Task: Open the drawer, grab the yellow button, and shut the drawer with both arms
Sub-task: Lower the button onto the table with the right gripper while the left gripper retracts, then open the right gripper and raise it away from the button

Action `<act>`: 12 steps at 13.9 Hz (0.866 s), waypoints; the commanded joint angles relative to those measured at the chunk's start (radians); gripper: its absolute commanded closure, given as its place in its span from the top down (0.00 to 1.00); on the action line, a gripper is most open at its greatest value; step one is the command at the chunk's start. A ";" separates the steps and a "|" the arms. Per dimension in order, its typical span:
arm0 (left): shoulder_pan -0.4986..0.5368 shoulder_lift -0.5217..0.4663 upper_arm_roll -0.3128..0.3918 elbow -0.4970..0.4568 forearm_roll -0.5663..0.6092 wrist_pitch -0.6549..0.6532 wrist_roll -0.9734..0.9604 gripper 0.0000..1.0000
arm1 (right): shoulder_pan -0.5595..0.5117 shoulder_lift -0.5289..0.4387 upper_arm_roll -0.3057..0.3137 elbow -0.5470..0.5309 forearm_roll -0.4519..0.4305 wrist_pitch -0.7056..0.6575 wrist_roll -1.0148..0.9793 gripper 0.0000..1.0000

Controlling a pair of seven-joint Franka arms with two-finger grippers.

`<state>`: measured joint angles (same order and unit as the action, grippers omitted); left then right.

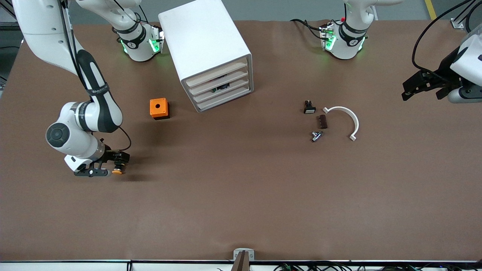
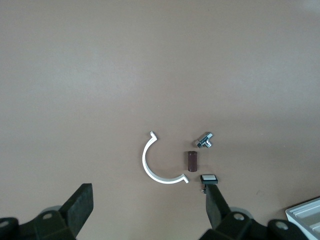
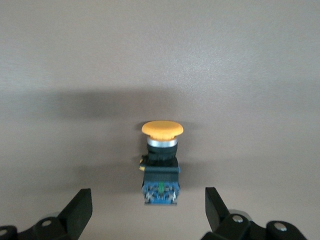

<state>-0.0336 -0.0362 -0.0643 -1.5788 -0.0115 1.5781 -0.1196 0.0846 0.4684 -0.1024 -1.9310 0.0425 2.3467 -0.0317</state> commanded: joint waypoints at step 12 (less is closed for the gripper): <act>-0.009 0.009 0.008 0.026 0.010 0.000 -0.066 0.99 | -0.037 -0.303 0.001 0.243 -0.006 -0.608 -0.008 1.00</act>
<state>-0.0337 -0.0325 -0.0608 -1.5695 -0.0115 1.5783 -0.1583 0.0698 0.1646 -0.1116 -1.7685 0.0425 1.8263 -0.0317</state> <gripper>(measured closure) 0.004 0.000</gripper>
